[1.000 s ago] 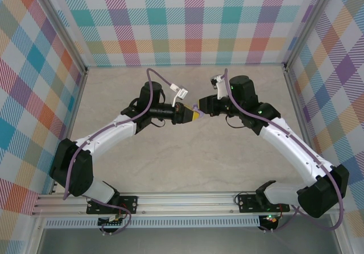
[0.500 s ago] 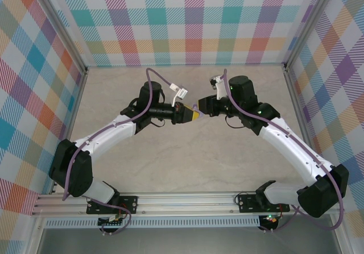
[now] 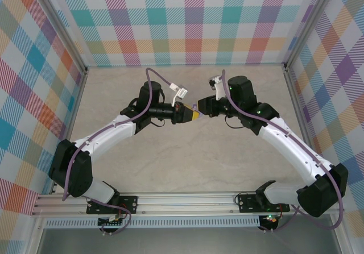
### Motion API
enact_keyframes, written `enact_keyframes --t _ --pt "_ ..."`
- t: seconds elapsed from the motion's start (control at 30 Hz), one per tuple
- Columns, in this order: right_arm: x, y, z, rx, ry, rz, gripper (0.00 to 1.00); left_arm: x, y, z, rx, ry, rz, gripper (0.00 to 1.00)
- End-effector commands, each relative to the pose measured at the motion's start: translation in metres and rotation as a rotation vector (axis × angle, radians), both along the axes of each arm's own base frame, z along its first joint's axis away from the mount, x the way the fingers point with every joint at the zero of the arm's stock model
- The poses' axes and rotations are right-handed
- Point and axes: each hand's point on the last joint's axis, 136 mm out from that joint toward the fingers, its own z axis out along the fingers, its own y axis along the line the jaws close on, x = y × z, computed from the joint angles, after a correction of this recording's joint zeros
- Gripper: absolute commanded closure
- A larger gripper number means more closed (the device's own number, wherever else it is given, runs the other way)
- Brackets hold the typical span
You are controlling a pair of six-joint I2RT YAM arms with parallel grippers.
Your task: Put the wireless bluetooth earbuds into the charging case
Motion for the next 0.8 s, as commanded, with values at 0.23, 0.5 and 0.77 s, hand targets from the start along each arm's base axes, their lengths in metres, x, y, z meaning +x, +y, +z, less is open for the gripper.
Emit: enact_keyframes --t 0.23,0.5,0.77 --pt "-0.001 0.004 0.008 -0.001 -0.021 0.022 0.72 -0.003 -0.001 0.030 -0.032 -0.081 0.012 0.90" --pt "-0.002 0.003 0.009 0.000 -0.021 0.023 0.72 0.002 -0.001 0.029 -0.027 -0.081 0.044 0.91" --pt "-0.004 0.004 0.007 -0.004 -0.006 0.032 0.72 0.005 -0.001 0.032 -0.045 -0.091 0.054 0.92"
